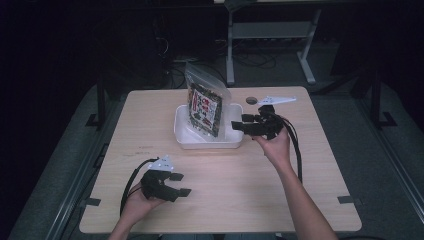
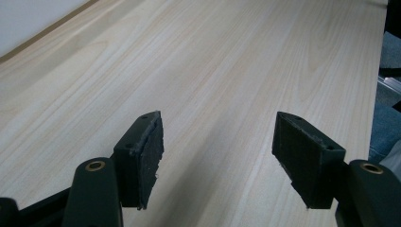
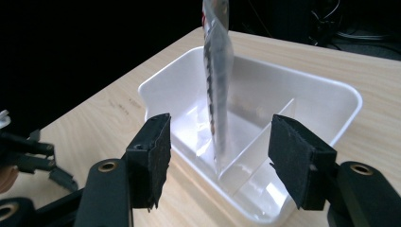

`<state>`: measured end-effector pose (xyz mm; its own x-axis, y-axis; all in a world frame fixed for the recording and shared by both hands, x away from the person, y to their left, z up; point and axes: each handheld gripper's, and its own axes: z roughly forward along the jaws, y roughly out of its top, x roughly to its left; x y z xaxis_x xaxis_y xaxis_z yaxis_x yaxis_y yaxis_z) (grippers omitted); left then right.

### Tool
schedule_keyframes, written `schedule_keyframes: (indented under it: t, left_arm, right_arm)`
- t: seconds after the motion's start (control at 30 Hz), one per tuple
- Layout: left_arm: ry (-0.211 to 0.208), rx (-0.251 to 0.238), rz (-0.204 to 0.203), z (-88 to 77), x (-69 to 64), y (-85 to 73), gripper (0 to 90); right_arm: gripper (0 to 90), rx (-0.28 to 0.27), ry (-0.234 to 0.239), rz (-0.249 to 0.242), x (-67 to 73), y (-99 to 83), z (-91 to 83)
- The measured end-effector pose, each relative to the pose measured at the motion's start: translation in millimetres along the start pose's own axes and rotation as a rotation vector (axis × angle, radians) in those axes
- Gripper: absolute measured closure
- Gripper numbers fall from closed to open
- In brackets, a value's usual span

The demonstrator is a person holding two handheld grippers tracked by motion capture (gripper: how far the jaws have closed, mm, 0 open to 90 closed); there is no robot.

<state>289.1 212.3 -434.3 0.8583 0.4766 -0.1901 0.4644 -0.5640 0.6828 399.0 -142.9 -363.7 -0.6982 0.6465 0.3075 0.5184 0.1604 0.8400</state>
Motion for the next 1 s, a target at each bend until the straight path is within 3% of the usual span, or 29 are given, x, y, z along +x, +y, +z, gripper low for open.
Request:
schedule_keyframes:
  t: [0.23,0.47,0.8,1.0]
  left_arm:
    - [0.004,-0.001,0.001,-0.1,-0.8,0.3,33.5]
    - [0.004,0.010,0.009,2.3,-1.8,0.5,33.0]
    - [0.008,0.011,0.015,5.3,-4.3,1.2,33.0]
    - [0.010,0.012,0.019,5.2,-4.3,1.2,33.0]
  right_arm:
    - [38.4,0.004,0.000,0.009,0.7,-12.8,-16.8]
    - [37.5,0.028,-0.019,-0.013,5.3,-31.2,-33.0]
    - [37.4,0.032,-0.003,0.011,6.0,-59.0,-55.1]
    - [36.4,0.060,-0.005,0.017,6.7,-77.9,-68.5]
